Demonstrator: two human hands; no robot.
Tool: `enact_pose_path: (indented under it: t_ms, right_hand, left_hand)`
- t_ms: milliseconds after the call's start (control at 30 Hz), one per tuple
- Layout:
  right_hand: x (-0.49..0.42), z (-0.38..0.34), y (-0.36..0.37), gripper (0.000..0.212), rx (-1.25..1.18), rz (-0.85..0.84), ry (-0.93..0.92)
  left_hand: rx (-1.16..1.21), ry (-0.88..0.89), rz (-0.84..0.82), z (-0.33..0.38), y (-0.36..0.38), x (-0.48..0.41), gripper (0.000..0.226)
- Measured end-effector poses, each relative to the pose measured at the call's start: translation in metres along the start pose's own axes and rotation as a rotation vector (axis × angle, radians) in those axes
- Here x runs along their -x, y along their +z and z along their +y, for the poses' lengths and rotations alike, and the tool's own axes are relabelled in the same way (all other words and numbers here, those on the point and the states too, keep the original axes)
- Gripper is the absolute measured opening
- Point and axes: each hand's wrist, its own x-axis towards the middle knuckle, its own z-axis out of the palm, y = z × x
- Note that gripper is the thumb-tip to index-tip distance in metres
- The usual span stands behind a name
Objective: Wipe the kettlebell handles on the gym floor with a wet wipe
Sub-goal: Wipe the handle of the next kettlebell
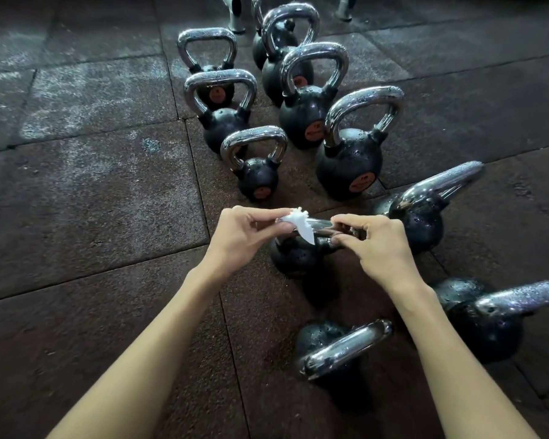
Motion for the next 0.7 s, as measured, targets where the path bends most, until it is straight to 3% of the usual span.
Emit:
enact_pose_path:
  t_ms: [300,400,533,700]
  right_hand:
    - [0.004,0.005,-0.011,0.025,0.051,-0.006,0.084]
    - [0.008,0.011,-0.015,0.024,0.072,-0.019,0.104]
    - [0.013,0.010,-0.017,0.023,0.065,-0.038,0.117]
    - [0.014,0.004,-0.011,0.023,0.026,-0.042,0.131]
  left_hand:
    - [0.312,-0.068,0.156,-0.034,0.031,0.014,0.034]
    - [0.304,-0.052,0.213,-0.035,0.046,0.016,0.034]
    - [0.232,-0.162,0.342,-0.048,0.066,0.021,0.033]
    - [0.166,-0.077,0.488,-0.036,0.073,0.006,0.027]
